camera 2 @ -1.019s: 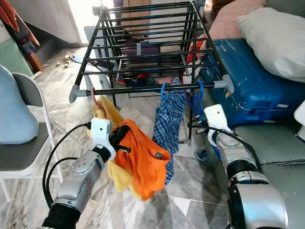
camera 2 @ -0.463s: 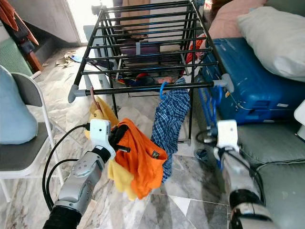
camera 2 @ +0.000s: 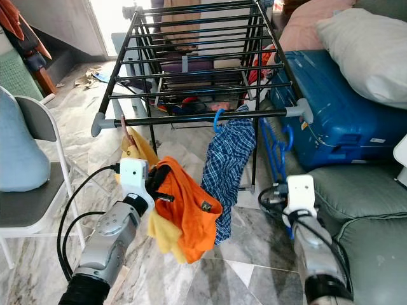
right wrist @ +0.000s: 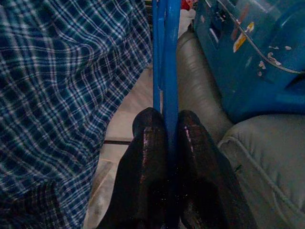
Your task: Hang hanger
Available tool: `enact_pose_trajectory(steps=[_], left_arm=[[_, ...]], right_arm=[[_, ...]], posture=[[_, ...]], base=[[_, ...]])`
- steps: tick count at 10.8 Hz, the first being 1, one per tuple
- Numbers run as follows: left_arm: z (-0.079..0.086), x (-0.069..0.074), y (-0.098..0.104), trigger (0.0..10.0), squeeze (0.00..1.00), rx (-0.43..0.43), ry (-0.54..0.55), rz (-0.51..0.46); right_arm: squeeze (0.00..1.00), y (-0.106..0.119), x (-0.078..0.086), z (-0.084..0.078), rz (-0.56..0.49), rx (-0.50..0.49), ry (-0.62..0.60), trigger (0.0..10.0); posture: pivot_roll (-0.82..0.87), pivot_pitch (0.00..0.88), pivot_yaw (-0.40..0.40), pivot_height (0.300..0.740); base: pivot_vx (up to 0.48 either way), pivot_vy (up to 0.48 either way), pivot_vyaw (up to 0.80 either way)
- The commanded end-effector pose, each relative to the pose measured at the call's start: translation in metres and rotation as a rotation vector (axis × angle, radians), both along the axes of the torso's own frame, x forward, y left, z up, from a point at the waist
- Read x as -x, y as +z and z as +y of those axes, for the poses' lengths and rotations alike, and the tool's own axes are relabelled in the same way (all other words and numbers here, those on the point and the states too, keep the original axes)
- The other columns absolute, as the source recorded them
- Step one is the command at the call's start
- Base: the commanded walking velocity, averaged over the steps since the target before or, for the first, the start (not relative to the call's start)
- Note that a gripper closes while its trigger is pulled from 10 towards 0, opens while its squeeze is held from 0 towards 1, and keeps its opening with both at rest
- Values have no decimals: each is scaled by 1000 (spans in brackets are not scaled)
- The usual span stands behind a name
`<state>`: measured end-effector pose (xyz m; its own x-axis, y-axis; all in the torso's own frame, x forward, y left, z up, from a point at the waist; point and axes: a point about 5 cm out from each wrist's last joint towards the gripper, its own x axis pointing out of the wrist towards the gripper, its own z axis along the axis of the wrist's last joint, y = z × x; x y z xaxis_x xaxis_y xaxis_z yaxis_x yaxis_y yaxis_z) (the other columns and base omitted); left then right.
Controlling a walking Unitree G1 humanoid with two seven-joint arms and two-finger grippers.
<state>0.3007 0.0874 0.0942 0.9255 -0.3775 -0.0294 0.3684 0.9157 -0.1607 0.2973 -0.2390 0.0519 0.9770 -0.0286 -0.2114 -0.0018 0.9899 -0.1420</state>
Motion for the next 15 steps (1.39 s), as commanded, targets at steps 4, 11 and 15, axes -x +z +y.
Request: enact_pose_trajectory(steps=[4, 11, 15], left_arm=[[2, 2, -1, 10000, 0, -15, 10, -4], [-3, -2, -1, 10000, 0, -21, 0, -2], [-3, -2, -3, 10000, 0, -18, -3, -1]], right_arm=[[0, 7, 2, 3, -11, 3, 9, 10000], [0, 13, 3, -2, -1, 7, -3, 10000], [0, 15, 0, -3, 1, 8, 3, 10000]], posture=[[-187, 0, 67, 740], [-206, 0, 67, 740], [-205, 0, 56, 740]], base=[[-313, 0, 0], [-340, 0, 0], [-345, 0, 0]])
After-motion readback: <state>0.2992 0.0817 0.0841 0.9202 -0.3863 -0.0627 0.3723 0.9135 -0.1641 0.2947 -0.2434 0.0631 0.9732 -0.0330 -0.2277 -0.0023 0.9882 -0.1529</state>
